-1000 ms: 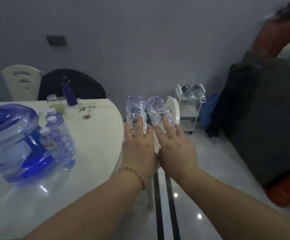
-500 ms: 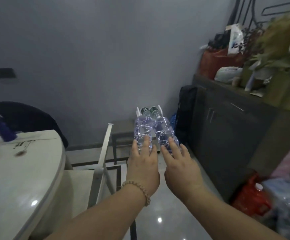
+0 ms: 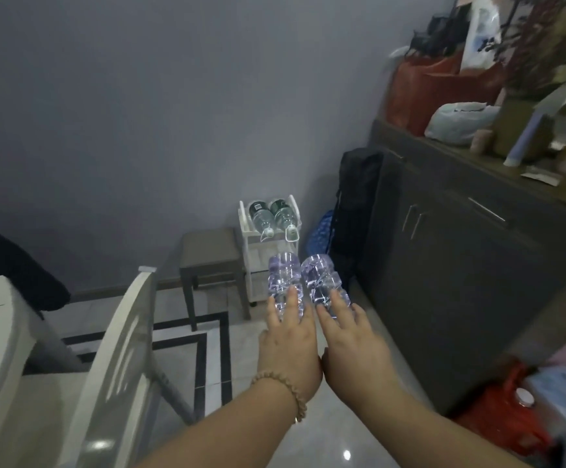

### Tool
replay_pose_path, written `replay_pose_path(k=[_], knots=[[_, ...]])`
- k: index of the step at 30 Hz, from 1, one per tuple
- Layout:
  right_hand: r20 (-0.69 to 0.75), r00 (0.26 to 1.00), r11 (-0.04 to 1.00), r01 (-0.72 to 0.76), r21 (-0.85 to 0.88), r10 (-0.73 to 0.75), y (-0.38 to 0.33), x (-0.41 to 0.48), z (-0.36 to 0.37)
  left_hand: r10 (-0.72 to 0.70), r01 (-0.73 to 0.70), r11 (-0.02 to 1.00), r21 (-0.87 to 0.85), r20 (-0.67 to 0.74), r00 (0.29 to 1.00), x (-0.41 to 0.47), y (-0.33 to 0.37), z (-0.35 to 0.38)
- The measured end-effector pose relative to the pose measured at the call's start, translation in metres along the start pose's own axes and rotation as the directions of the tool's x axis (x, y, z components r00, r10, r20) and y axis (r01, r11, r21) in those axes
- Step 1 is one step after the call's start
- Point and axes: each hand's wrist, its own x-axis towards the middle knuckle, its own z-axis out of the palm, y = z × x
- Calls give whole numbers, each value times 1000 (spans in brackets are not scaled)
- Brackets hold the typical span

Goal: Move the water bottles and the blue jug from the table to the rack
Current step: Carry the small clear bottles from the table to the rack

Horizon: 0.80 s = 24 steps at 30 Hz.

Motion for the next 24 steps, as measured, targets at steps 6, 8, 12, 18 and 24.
replay_pose_path(k=[6, 8, 12, 18, 24], knots=[[84, 996, 1000, 12, 24, -14, 16, 112, 37, -53, 60, 997, -45, 135, 989, 105, -34, 32], [101, 994, 999, 33, 31, -36, 22, 147, 52, -87, 99, 992, -74, 153, 984, 137, -47, 43], [131, 987, 995, 83, 49, -89, 35, 209, 83, -160, 177, 981, -84, 176, 971, 190, -63, 70], [218, 963, 984, 135, 115, -157, 65, 303, 138, -278, 292, 955, -47, 190, 942, 272, -86, 129], [275, 934, 968, 190, 163, -230, 112, 405, 212, -401, 423, 905, -44, 241, 884, 362, -104, 215]])
